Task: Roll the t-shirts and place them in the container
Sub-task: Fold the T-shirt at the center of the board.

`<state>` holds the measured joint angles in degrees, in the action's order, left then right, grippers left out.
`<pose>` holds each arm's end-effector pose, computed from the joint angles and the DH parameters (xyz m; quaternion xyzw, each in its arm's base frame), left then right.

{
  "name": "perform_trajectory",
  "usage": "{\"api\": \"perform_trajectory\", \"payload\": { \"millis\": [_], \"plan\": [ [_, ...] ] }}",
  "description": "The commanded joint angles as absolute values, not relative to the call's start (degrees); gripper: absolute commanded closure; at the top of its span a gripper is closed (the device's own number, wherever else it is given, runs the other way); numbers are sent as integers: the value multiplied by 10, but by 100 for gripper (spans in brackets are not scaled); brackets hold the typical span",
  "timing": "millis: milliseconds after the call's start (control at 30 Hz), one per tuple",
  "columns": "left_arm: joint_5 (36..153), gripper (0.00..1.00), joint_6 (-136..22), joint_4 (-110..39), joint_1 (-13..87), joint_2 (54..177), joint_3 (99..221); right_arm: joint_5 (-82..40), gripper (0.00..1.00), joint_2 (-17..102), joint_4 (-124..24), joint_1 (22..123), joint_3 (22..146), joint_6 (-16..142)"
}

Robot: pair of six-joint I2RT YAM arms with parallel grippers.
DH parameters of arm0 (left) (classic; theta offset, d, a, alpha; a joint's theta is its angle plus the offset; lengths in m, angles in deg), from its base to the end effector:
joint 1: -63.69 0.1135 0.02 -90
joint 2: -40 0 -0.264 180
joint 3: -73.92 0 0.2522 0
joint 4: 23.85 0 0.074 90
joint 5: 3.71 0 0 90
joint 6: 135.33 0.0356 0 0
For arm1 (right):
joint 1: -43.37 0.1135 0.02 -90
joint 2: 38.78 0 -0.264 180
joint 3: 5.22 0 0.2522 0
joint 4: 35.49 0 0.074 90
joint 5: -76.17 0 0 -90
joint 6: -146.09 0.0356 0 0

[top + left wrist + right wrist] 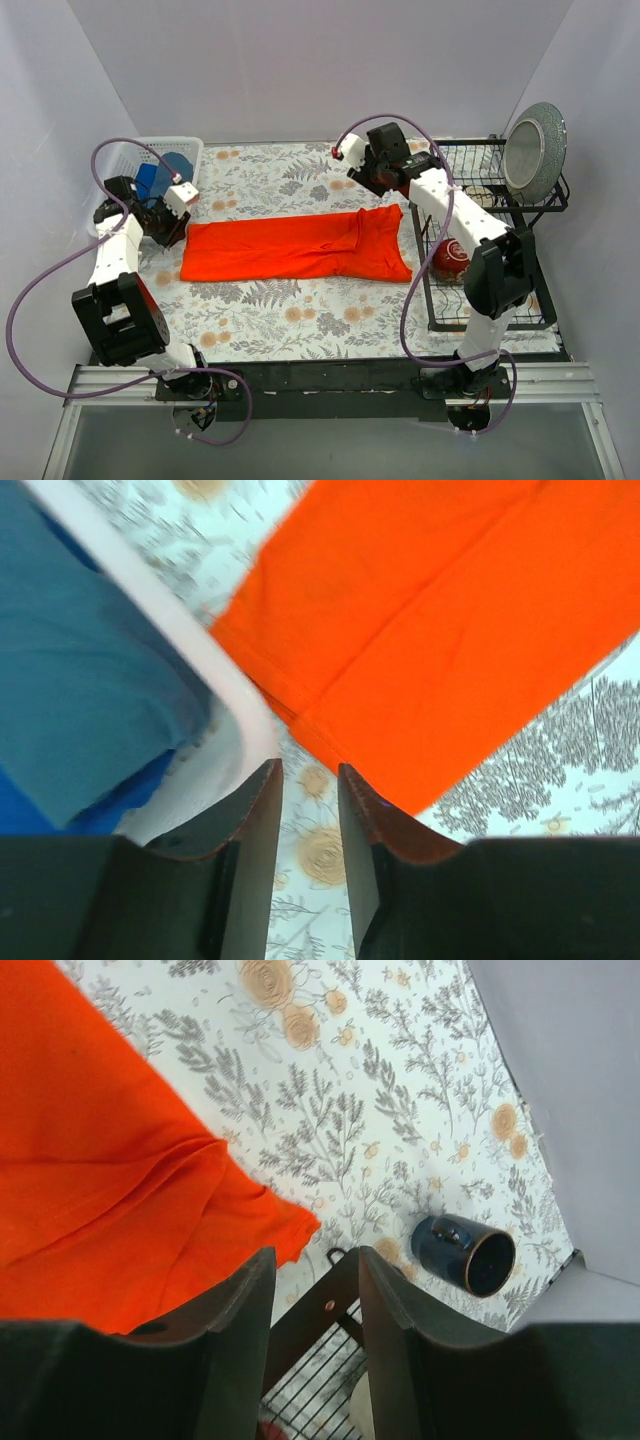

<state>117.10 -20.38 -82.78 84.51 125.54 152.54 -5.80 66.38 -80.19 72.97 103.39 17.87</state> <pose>0.2800 0.0870 0.2509 0.0895 0.9401 -0.1609 0.2868 0.3702 0.2046 0.3115 -0.4829 0.7702 -0.0945 0.4057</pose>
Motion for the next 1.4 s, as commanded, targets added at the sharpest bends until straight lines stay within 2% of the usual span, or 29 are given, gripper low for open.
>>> {"api": "perform_trajectory", "payload": {
  "millis": [0,100,367,700,1067,1367],
  "plan": [
    [1246,69,-255,-855,846,1213,1574,-117,53,609,-878,727,1028,200],
    [1288,67,-221,-899,836,1210,1551,-170,54,593,-923,728,973,181],
    [1268,67,-223,-861,779,1175,1434,-191,55,596,-1008,728,912,136],
    [1176,72,-218,-769,777,1190,1335,-197,59,614,-1051,728,874,100],
    [1088,73,-239,-694,777,1255,1300,-141,62,666,-1006,726,844,40],
    [1044,74,-187,-719,778,1192,1217,-107,63,724,-993,706,884,25]
  ]
}}
